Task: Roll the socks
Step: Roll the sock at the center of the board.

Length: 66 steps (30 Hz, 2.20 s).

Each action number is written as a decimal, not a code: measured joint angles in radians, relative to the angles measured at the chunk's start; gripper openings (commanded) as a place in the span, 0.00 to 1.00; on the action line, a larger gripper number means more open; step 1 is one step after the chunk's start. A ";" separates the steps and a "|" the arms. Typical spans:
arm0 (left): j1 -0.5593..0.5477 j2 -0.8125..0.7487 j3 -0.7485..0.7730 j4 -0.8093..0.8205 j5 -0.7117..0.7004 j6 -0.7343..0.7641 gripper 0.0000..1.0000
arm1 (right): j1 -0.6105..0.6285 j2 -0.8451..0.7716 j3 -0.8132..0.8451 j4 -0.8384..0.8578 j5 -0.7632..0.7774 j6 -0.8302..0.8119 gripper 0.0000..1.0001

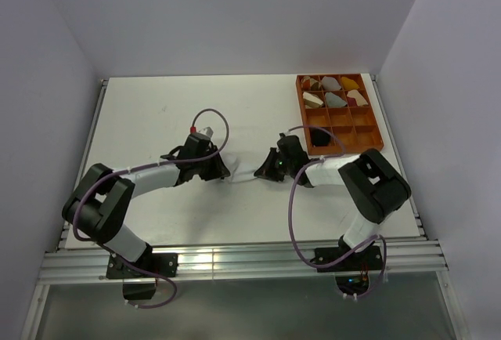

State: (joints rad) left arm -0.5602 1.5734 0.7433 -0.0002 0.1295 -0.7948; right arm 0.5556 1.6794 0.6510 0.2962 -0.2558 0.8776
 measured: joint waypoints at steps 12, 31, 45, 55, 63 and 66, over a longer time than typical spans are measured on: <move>-0.012 -0.037 0.044 -0.063 -0.140 0.006 0.04 | -0.027 0.048 0.063 0.006 -0.045 -0.061 0.00; -0.170 0.124 0.203 -0.190 -0.455 0.043 0.00 | -0.038 -0.064 0.063 -0.008 -0.004 -0.071 0.36; -0.220 0.161 0.256 -0.245 -0.558 0.059 0.01 | -0.013 0.037 0.103 0.163 -0.041 0.053 0.48; -0.233 0.171 0.267 -0.258 -0.581 0.077 0.01 | 0.039 0.098 0.189 0.203 0.008 0.134 0.51; -0.236 0.172 0.267 -0.258 -0.590 0.077 0.01 | 0.049 0.180 0.208 0.202 0.009 0.175 0.50; -0.237 0.172 0.267 -0.257 -0.590 0.077 0.01 | 0.056 0.201 0.210 0.201 0.002 0.187 0.50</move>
State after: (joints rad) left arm -0.7967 1.7458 1.0107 -0.2573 -0.4606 -0.7174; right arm 0.6117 1.8801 0.8612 0.4973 -0.2543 1.0641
